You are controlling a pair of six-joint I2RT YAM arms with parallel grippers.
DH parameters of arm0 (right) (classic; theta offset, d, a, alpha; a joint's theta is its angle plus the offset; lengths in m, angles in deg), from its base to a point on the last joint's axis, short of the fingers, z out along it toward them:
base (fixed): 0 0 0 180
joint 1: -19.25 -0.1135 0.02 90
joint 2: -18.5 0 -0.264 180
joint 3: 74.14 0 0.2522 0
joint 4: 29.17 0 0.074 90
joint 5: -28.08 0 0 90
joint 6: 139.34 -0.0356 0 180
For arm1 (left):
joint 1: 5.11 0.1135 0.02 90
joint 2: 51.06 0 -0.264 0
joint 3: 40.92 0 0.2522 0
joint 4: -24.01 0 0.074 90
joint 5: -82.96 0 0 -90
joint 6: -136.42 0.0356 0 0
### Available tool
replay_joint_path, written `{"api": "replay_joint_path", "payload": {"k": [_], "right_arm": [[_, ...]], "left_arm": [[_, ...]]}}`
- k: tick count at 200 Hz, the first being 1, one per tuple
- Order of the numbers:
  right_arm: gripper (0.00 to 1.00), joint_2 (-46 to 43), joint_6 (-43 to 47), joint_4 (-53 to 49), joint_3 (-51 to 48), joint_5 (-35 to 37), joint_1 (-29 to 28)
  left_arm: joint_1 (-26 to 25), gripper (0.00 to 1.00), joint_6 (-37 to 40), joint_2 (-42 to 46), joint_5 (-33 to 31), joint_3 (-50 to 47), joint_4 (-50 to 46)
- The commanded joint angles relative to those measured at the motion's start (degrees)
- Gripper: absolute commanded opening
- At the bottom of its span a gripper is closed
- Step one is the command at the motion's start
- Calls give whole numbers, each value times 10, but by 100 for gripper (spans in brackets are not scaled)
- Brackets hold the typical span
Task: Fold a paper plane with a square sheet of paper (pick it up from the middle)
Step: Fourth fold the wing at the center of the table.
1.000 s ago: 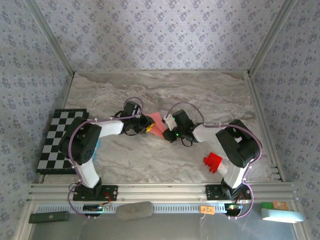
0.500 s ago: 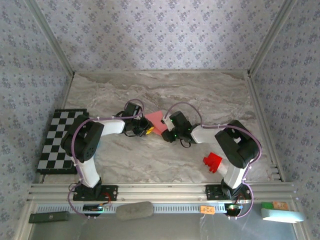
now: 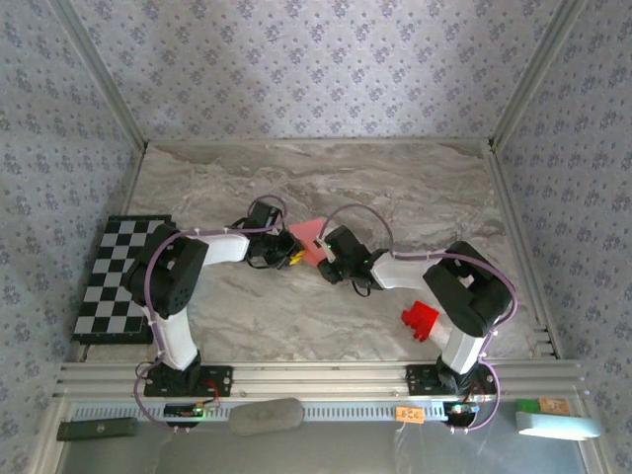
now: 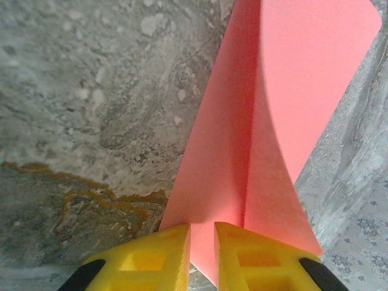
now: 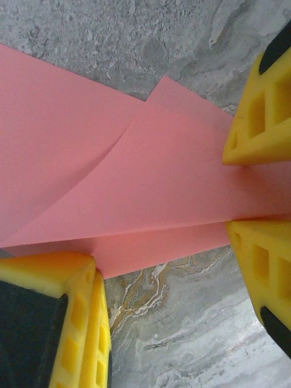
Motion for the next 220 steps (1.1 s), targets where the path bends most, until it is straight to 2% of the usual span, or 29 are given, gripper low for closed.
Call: {"api": "replay_joint_path", "payload": {"k": [1, 42, 80, 122, 163, 220], "right_arm": [[29, 3, -10, -19, 21, 36, -7], [27, 10, -12, -20, 25, 42, -12], [16, 6, 1, 1, 9, 24, -8], [12, -8, 18, 51, -26, -61, 18], [11, -12, 7, 102, -56, -168, 51], [10, -4, -11, 137, -72, -233, 73]], "left_arm": [[-3, 17, 2, -12, -14, 1, -29], [-3, 17, 2, -13, -14, 1, -28], [-1, 17, -1, 11, -12, -3, -20], [7, 20, 1, 60, -14, -14, -10], [7, 21, -8, 64, -5, -38, 33], [-1, 22, -11, 56, 3, -43, 68]]}}
